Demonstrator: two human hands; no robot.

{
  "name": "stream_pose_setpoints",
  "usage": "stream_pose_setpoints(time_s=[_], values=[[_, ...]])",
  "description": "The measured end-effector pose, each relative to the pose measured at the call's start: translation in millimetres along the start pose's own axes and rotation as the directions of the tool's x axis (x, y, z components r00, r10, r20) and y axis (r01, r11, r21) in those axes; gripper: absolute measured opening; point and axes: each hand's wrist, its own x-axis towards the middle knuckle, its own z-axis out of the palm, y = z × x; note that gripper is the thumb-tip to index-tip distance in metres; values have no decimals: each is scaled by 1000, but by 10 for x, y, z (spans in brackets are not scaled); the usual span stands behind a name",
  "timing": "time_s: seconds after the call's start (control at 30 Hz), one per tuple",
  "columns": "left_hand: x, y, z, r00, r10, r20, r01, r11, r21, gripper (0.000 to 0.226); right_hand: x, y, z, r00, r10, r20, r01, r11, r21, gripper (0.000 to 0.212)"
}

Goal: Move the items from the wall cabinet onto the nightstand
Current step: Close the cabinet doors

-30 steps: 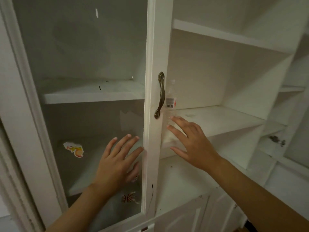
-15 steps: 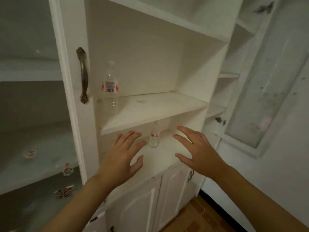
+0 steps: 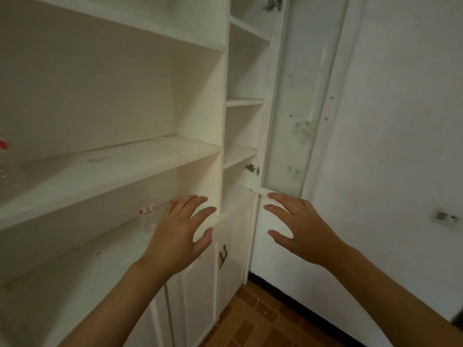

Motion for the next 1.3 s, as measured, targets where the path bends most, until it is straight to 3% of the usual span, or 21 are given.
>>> stream_pose_setpoints(time_s=[0.47,0.73,1.3], values=[[1180,663,1116,996,-2,92,14,991,-134,52,-617,1519,-38,956,282,76,-278,959,-63,60],[2048,342,2056,992,22,126,4,979,-204,57,-259,2232,312,898,427,104,-415,902,-121,65],[3912,-416,3546,974,197,109,-158,942,-295,55,933,3645,722,811,579,79,-561,810,-171,66]])
